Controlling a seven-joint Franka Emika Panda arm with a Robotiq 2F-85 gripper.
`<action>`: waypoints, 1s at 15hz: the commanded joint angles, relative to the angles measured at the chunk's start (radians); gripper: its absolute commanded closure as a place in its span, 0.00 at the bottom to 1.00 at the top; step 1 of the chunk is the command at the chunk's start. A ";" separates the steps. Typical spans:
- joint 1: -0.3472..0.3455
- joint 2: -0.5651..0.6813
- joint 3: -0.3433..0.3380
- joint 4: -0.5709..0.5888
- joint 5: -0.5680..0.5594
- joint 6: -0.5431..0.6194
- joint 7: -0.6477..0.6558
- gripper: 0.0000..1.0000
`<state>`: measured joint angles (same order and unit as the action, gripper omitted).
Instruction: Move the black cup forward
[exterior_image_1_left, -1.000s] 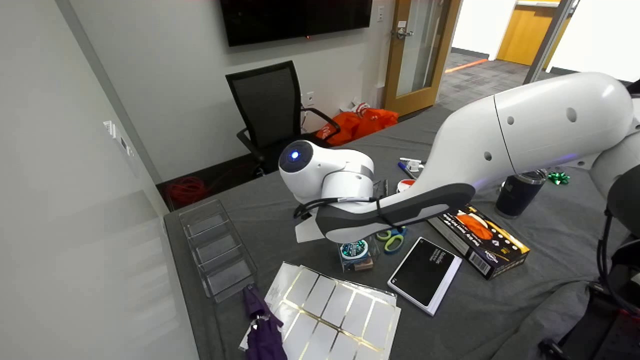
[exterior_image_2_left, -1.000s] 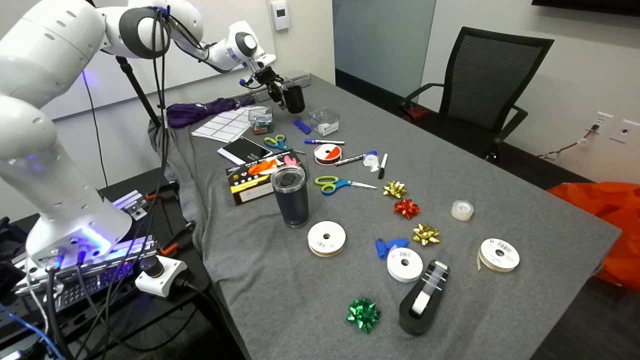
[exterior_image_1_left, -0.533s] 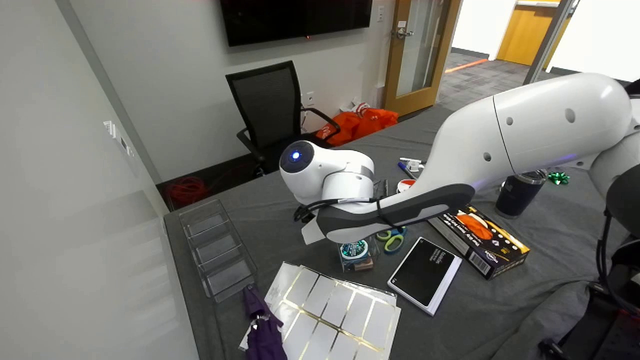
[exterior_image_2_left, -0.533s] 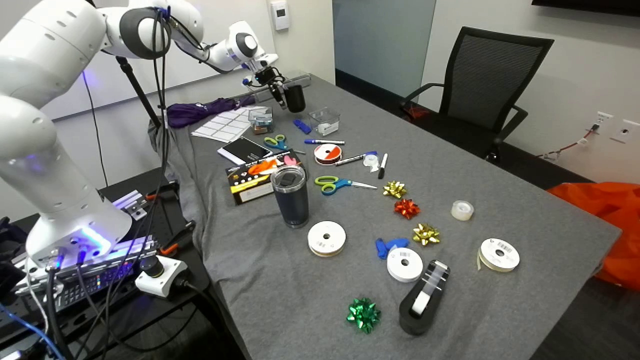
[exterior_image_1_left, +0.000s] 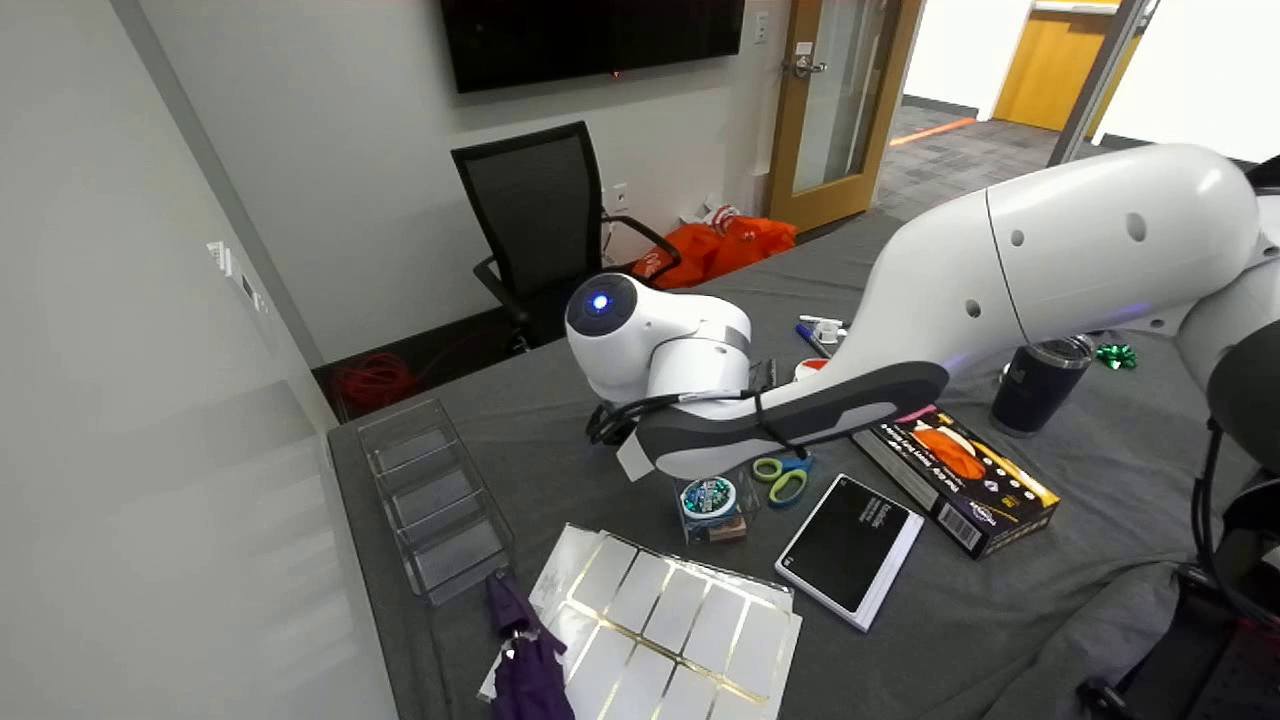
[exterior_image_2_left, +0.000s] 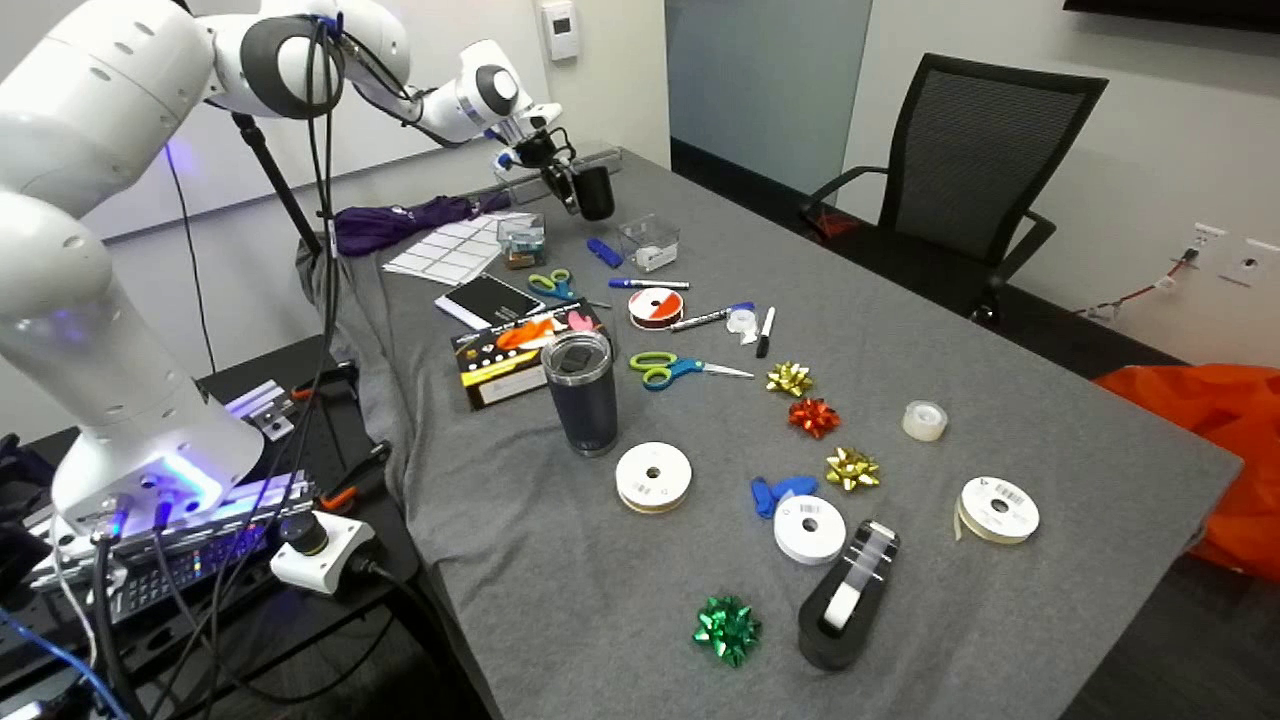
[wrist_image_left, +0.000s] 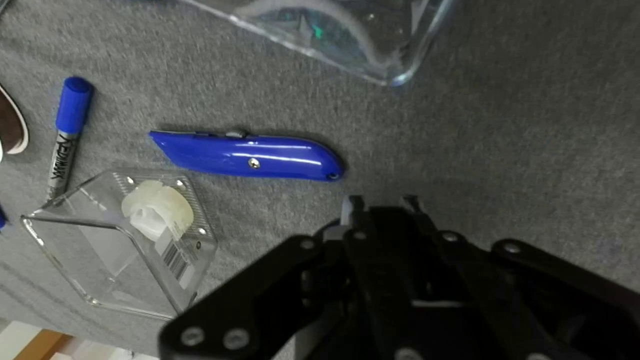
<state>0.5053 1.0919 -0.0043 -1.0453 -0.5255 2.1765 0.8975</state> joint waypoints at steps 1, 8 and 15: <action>-0.006 0.020 -0.006 0.042 -0.016 0.027 -0.037 0.49; -0.004 0.008 -0.015 0.057 -0.009 0.005 -0.026 0.00; 0.009 -0.089 -0.009 -0.010 0.011 -0.148 0.009 0.00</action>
<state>0.5073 1.0681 -0.0171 -1.0021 -0.5274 2.0960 0.8981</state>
